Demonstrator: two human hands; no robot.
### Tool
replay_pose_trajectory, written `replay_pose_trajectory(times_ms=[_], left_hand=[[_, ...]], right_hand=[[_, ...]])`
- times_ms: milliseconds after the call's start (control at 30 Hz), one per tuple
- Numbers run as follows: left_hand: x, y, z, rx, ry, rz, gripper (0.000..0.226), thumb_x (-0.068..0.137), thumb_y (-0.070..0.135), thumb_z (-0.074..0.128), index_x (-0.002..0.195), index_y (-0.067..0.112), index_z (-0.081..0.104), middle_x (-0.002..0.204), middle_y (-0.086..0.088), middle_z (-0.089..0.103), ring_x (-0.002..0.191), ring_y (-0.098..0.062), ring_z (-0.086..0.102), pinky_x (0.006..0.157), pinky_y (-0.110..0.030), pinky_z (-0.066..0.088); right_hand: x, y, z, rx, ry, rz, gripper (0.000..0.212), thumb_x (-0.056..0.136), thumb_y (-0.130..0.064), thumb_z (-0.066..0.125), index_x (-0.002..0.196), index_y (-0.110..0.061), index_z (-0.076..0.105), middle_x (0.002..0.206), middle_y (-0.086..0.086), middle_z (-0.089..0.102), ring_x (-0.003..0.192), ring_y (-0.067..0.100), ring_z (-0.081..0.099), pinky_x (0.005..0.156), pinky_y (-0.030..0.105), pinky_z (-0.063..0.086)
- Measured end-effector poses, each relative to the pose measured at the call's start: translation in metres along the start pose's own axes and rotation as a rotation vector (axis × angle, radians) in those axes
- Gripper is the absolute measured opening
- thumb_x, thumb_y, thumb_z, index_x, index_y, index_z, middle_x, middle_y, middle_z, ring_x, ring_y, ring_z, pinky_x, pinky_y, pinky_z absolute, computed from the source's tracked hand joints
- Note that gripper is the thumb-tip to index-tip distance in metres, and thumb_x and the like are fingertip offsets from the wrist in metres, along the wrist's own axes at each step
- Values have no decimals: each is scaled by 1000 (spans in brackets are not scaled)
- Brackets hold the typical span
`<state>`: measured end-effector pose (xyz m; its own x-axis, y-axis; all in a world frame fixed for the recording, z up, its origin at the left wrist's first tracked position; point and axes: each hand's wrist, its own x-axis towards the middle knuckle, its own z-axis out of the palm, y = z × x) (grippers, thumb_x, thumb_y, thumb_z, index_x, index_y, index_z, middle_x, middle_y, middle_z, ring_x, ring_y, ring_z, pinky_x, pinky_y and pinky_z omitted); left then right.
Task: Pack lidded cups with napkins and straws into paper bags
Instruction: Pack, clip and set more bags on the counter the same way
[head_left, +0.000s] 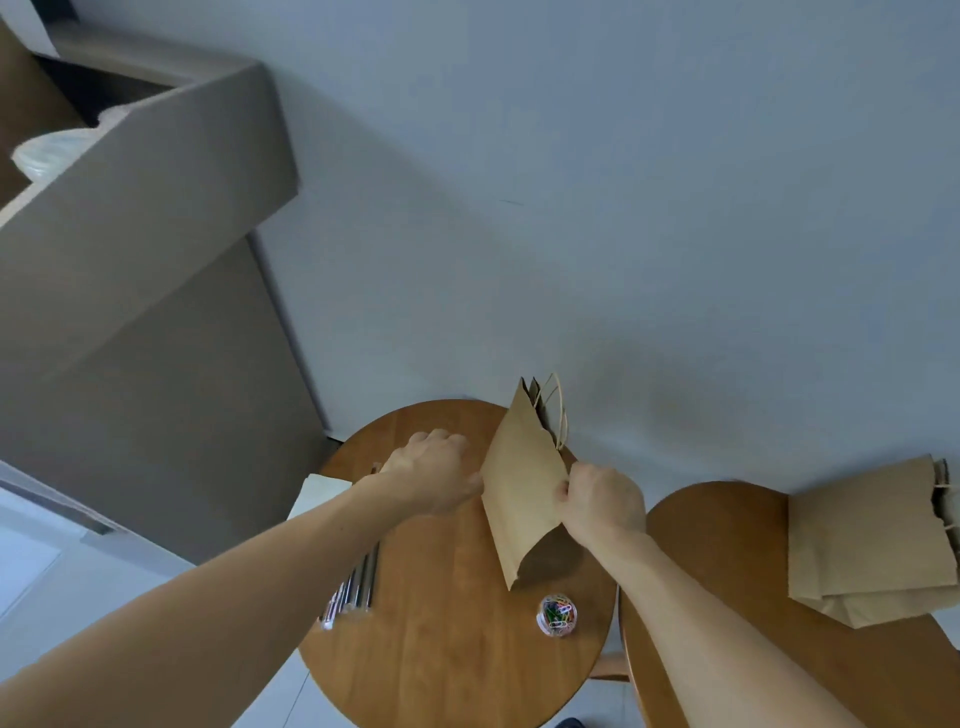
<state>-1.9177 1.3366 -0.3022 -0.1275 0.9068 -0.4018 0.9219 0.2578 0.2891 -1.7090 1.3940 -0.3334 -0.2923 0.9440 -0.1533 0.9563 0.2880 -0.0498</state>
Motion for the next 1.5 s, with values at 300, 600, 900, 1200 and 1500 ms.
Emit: replay_pose_trajectory(times_ms=[300,600,900,1200,1500], left_hand=[[5,-37,36,-8,-126,-66,62,93,55,47,141,17,43,138,-7,47,127,-28,43,102,-44,43],[25,-23,59,-31,-205,-69,69,86,60,55,141,19,43,138,-4,49,125,-26,46,99,-42,46],[41,-14,74,-124,-192,-180,56,84,61,56,122,21,51,110,0,64,95,-20,63,83,-38,55],[56,-21,79,-177,-73,-362,35,97,49,48,108,18,59,90,-1,66,79,-18,67,78,-35,60],[59,-78,61,-79,88,-510,22,98,28,47,100,16,65,72,5,54,70,-16,58,63,-29,44]], right_hand=[[-23,-66,53,183,-151,-67,33,95,-46,40,77,-20,51,71,-3,60,68,19,63,56,29,48],[7,-34,67,296,-227,-183,57,88,-75,38,101,-26,62,89,-8,66,81,13,64,67,30,52],[25,-38,73,541,-280,-64,29,85,-29,61,110,-26,49,89,-10,63,75,12,61,58,25,46],[44,-38,77,459,-191,85,29,94,-52,54,96,-24,52,77,-12,59,60,3,55,46,17,33],[55,16,67,277,-152,169,16,92,-37,60,96,-23,53,70,-13,54,59,6,53,47,19,35]])
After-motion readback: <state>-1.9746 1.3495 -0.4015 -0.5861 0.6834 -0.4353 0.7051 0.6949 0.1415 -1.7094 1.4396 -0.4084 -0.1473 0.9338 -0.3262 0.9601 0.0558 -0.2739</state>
